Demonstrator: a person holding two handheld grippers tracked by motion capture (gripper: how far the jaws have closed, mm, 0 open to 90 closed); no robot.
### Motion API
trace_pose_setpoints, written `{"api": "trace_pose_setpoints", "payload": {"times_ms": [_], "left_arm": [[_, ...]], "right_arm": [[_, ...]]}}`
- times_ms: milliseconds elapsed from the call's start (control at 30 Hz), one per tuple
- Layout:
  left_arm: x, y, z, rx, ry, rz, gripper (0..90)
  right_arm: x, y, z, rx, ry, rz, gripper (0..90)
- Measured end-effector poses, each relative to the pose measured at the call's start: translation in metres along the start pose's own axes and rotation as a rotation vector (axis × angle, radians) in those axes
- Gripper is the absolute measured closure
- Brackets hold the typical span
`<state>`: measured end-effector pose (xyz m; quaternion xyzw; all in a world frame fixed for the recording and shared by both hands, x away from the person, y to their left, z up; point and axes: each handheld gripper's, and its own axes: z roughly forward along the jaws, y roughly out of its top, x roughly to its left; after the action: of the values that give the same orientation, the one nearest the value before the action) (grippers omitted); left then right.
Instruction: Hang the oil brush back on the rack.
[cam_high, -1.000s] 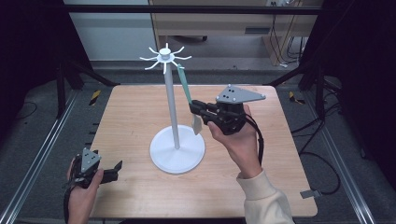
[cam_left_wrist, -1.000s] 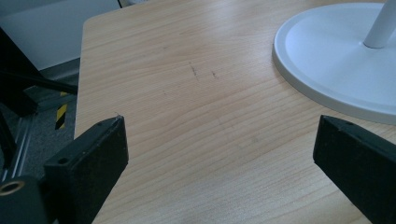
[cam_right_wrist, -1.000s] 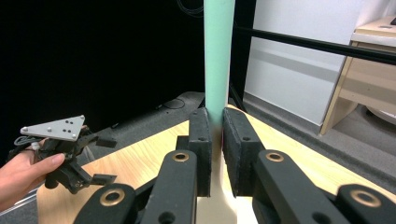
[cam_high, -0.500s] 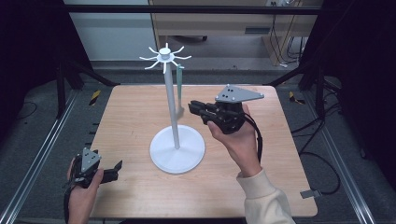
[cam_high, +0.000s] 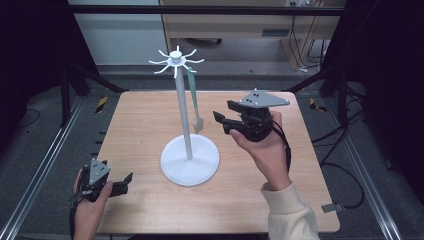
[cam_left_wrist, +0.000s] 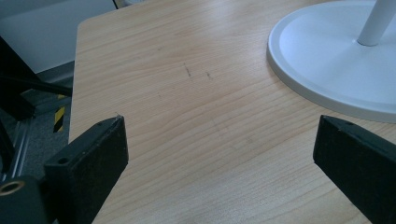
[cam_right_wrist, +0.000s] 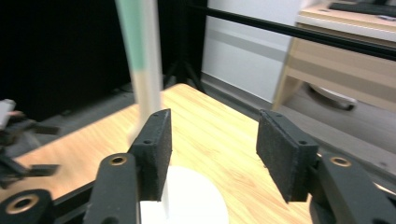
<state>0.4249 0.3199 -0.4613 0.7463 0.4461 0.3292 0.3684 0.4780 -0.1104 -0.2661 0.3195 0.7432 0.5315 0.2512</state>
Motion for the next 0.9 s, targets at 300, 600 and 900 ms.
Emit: {"api": "trace_pose_setpoints", "payload": {"times_ms": [300, 600, 900], "left_arm": [[0.000, 0.000, 0.000, -0.002, -0.002, -0.002, 2.8], [0.000, 0.000, 0.000, -0.006, -0.002, -0.004, 2.8], [-0.001, 0.001, 0.001, -0.005, -0.007, -0.003, 2.8]], "right_arm": [[-0.018, -0.005, -0.007, -0.013, -0.090, 0.018, 27.5], [-0.039, -0.013, -0.016, -0.030, -0.153, 0.017, 17.2], [-0.062, -0.024, -0.028, -0.046, -0.175, 0.067, 12.5]]}}
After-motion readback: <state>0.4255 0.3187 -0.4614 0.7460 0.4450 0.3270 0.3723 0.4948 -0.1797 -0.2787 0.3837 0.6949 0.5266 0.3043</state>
